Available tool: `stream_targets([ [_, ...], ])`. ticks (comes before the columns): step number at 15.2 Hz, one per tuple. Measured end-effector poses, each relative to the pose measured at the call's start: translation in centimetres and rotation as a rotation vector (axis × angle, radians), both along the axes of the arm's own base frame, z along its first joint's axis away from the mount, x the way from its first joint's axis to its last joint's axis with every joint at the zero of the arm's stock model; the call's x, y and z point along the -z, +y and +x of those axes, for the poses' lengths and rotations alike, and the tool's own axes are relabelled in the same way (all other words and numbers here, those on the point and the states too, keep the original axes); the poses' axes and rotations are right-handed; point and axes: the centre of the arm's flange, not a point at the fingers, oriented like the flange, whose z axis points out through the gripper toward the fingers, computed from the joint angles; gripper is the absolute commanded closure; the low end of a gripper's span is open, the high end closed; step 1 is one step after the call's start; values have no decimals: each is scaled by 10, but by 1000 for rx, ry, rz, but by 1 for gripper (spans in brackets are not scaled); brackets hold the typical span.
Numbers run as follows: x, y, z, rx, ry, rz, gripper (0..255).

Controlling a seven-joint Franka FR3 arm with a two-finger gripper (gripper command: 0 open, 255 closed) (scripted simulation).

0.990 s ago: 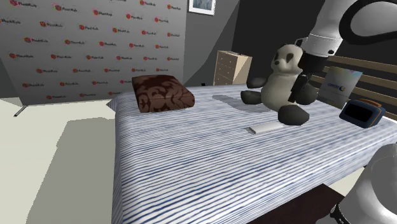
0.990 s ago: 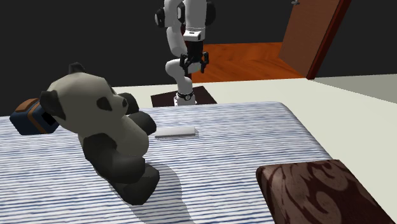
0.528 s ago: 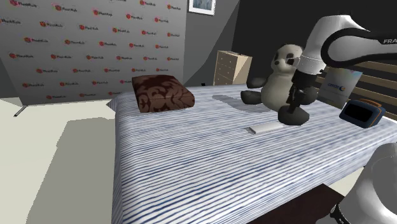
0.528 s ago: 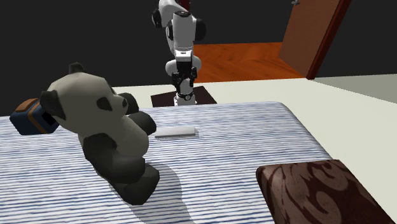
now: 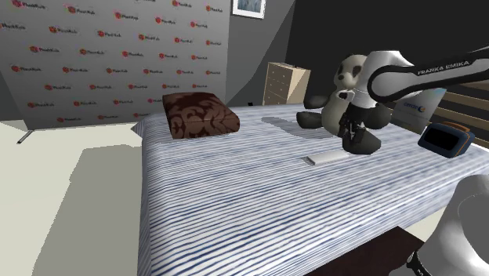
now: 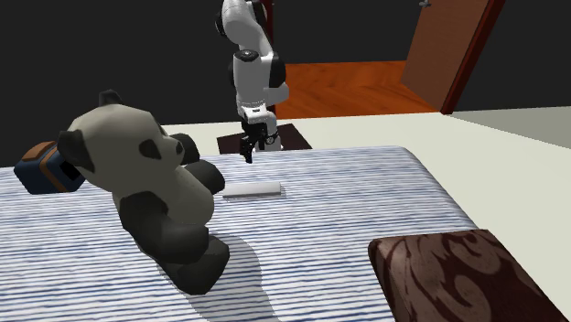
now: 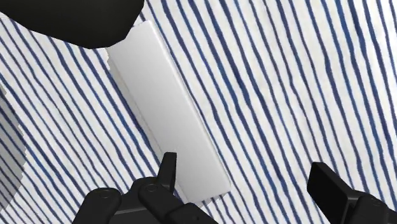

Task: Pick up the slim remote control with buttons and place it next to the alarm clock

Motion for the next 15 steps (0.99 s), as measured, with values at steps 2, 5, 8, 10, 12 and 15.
stream_targets([
  [2,19,-14,16,-82,10,1,0],
  [5,47,-31,37,-207,26,2,0],
  [8,72,-40,53,-299,37,1,0],
  [10,84,-41,56,-311,38,0,0],
  [12,94,-43,55,-315,38,0,0],
  [15,110,-43,55,-316,38,0,0],
])
